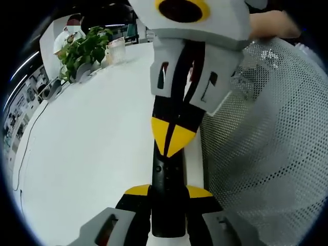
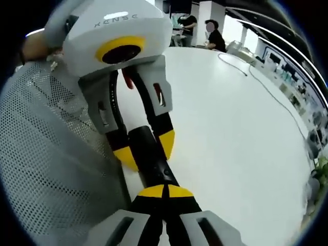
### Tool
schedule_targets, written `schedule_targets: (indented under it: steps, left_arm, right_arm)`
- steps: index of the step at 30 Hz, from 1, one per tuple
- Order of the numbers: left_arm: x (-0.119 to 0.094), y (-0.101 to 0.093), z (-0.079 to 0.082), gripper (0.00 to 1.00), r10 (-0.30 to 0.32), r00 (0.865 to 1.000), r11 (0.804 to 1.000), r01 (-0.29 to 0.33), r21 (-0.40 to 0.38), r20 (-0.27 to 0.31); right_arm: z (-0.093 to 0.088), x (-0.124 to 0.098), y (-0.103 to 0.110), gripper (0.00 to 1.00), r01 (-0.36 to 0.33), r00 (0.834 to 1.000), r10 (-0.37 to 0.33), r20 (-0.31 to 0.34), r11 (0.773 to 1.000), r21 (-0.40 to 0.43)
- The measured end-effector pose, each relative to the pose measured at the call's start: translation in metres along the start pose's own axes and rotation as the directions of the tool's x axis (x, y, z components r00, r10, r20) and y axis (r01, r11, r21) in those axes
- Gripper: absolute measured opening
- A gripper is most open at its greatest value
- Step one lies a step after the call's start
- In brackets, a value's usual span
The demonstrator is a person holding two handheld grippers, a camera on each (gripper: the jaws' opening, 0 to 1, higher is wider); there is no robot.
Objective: Press the specified remote control buttons in sequence, fully releasing each button before pressing the next.
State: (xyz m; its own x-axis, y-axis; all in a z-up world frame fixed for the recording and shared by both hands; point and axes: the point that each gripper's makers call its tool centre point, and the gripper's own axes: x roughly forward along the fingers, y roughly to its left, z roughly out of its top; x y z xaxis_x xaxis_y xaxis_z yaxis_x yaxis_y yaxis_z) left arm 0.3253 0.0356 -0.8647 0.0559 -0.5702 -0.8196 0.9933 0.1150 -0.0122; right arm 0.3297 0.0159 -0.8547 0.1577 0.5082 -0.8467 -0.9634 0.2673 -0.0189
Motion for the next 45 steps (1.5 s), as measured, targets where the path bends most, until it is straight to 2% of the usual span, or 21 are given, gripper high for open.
schedule_targets:
  steps: [5, 9, 12, 13, 15, 18, 20, 21, 23, 29, 31, 35, 36, 37, 38, 39, 40, 42, 43, 45]
  left_arm:
    - [0.000, 0.000, 0.000, 0.25, 0.001, 1.000, 1.000, -0.001, -0.005, 0.000]
    - [0.000, 0.001, 0.000, 0.25, 0.001, 1.000, 1.000, -0.001, -0.015, 0.002]
    - [0.000, 0.000, 0.000, 0.25, -0.001, 1.000, 1.000, 0.001, -0.022, 0.006]
    - [-0.001, 0.001, 0.000, 0.25, -0.002, 1.000, 1.000, 0.002, -0.023, 0.007]
    - [-0.001, 0.000, 0.000, 0.25, -0.003, 1.000, 1.000, 0.003, -0.023, 0.009]
    - [-0.001, 0.000, 0.000, 0.25, -0.005, 1.000, 1.000, 0.006, -0.025, 0.012]
    - [-0.001, 0.000, 0.000, 0.25, -0.009, 1.000, 0.999, 0.009, -0.032, 0.017]
    - [-0.001, 0.000, 0.000, 0.25, -0.009, 1.000, 0.999, 0.010, -0.035, 0.019]
    - [-0.001, -0.001, 0.000, 0.25, -0.010, 1.000, 0.999, 0.010, -0.032, 0.019]
    - [-0.001, -0.001, 0.001, 0.25, -0.009, 1.000, 1.000, 0.009, -0.027, 0.019]
    - [0.000, -0.002, 0.001, 0.25, -0.004, 1.000, 1.000, 0.004, -0.010, 0.010]
    - [0.000, -0.001, 0.000, 0.25, -0.002, 1.000, 1.000, 0.002, -0.008, 0.002]
    - [0.000, -0.001, 0.000, 0.25, -0.002, 1.000, 1.000, 0.002, -0.009, 0.004]
    - [0.000, -0.001, 0.000, 0.25, -0.002, 1.000, 1.000, 0.003, -0.008, 0.007]
    - [0.000, -0.001, 0.000, 0.25, -0.003, 1.000, 1.000, 0.003, -0.008, 0.010]
    - [0.000, -0.001, 0.000, 0.25, -0.003, 1.000, 1.000, 0.003, -0.007, 0.012]
    - [0.000, -0.001, 0.000, 0.25, -0.003, 1.000, 1.000, 0.003, -0.009, 0.014]
    - [0.000, 0.000, 0.000, 0.25, -0.003, 1.000, 1.000, 0.003, -0.010, 0.019]
    - [0.000, 0.000, 0.000, 0.25, -0.003, 1.000, 1.000, 0.003, -0.012, 0.020]
    - [0.000, 0.000, 0.000, 0.25, -0.004, 1.000, 1.000, 0.004, -0.010, 0.023]
  right_arm:
    - [0.007, -0.001, 0.010, 0.00, -0.034, 0.999, 0.034, 0.019, 0.999, -0.015]
    - [0.007, 0.003, 0.019, 0.00, -0.048, 0.999, 0.049, 0.002, 0.992, -0.121]
    - [0.007, 0.004, 0.019, 0.00, -0.022, 1.000, 0.018, -0.019, 0.970, -0.243]
    - [0.007, 0.004, 0.019, 0.00, -0.019, 1.000, 0.014, -0.020, 0.967, -0.255]
    - [0.007, 0.004, 0.020, 0.00, -0.011, 1.000, 0.001, -0.028, 0.942, -0.336]
    - [0.005, 0.005, 0.022, 0.00, -0.003, 0.999, -0.018, -0.041, 0.886, -0.463]
    - [0.004, 0.005, 0.024, 0.00, -0.004, 0.998, -0.030, -0.049, 0.821, -0.571]
    - [0.004, 0.006, 0.023, 0.00, 0.000, 0.998, -0.038, -0.051, 0.803, -0.596]
    - [0.004, 0.006, 0.024, 0.00, 0.003, 0.996, -0.056, -0.064, 0.778, -0.628]
    - [0.003, 0.007, 0.024, 0.00, 0.000, 0.994, -0.073, -0.078, 0.729, -0.684]
    - [0.003, 0.008, 0.024, 0.00, 0.002, 0.994, -0.076, -0.078, 0.732, -0.682]
    - [0.005, 0.007, 0.023, 0.00, 0.005, 0.994, -0.075, -0.080, 0.756, -0.655]
    - [0.005, 0.007, 0.023, 0.00, 0.006, 0.995, -0.067, -0.074, 0.780, -0.626]
    - [0.006, 0.006, 0.023, 0.00, 0.008, 0.997, -0.052, -0.061, 0.826, -0.563]
    - [0.007, 0.006, 0.023, 0.00, 0.005, 0.998, -0.035, -0.049, 0.858, -0.514]
    - [0.007, 0.005, 0.022, 0.00, -0.008, 0.999, -0.009, -0.037, 0.899, -0.437]
    - [0.008, 0.005, 0.022, 0.00, -0.020, 0.999, 0.009, -0.031, 0.922, -0.387]
    - [0.009, 0.005, 0.020, 0.00, -0.033, 0.999, 0.029, -0.018, 0.950, -0.310]
    - [0.013, 0.005, 0.015, 0.00, -0.010, 1.000, 0.014, 0.011, 0.955, -0.297]
    - [0.014, 0.004, 0.011, 0.00, 0.000, 1.000, 0.003, 0.012, 0.960, -0.279]
